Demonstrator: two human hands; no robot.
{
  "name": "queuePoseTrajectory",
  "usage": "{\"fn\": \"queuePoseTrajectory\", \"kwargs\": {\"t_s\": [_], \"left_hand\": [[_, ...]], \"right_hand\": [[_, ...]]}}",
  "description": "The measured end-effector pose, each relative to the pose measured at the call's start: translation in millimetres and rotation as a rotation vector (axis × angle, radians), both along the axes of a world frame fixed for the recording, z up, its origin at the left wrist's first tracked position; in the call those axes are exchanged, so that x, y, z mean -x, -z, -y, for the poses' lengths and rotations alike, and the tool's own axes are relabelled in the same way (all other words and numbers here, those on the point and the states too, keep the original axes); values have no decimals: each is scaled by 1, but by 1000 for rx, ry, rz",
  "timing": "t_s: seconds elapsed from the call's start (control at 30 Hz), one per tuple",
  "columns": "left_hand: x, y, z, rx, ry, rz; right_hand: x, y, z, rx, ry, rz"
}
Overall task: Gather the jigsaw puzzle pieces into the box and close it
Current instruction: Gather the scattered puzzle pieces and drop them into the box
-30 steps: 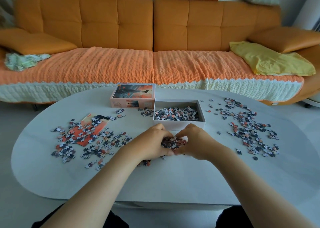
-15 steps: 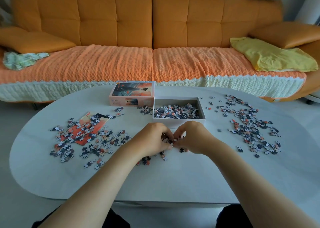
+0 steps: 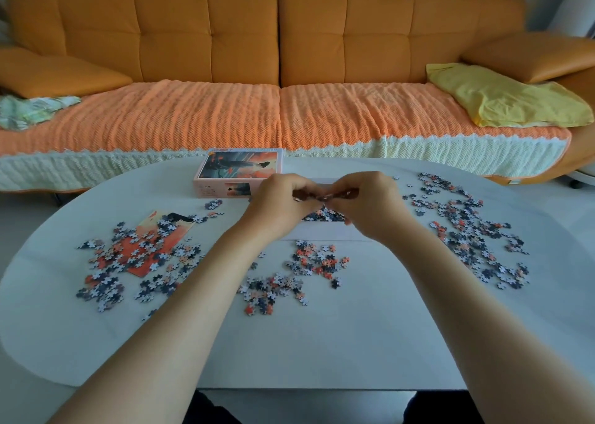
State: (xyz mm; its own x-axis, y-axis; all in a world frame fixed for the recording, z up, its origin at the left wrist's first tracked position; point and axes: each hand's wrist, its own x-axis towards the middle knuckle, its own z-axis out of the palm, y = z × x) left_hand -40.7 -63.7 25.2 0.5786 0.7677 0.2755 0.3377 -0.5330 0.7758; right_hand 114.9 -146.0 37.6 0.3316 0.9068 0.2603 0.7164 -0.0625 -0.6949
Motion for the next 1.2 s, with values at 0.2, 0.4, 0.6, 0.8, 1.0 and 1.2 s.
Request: {"fn": "queuePoseTrajectory", "kwargs": {"t_s": [0.2,0.4,0.6,0.8,1.0,1.2], "left_hand": [[-8,16,-18,-56,32,-228],[-5,24,-16,-314,92,-455],[-3,26,-2,-375,148,-682],[-32,13,33,-382,161,-413],[-110,15,88,-334,281,-234],[-176,41,106,-273,428,-619]], "right_hand": [[-13,19,-13,163,-42,195],[-15,26,-6,204,-140,301],[-15,28,9,207,-208,328],[-64,25,55,47,-24,304],[-133,52,114,152,160,299],[-170,79,145,311,216,290]]}}
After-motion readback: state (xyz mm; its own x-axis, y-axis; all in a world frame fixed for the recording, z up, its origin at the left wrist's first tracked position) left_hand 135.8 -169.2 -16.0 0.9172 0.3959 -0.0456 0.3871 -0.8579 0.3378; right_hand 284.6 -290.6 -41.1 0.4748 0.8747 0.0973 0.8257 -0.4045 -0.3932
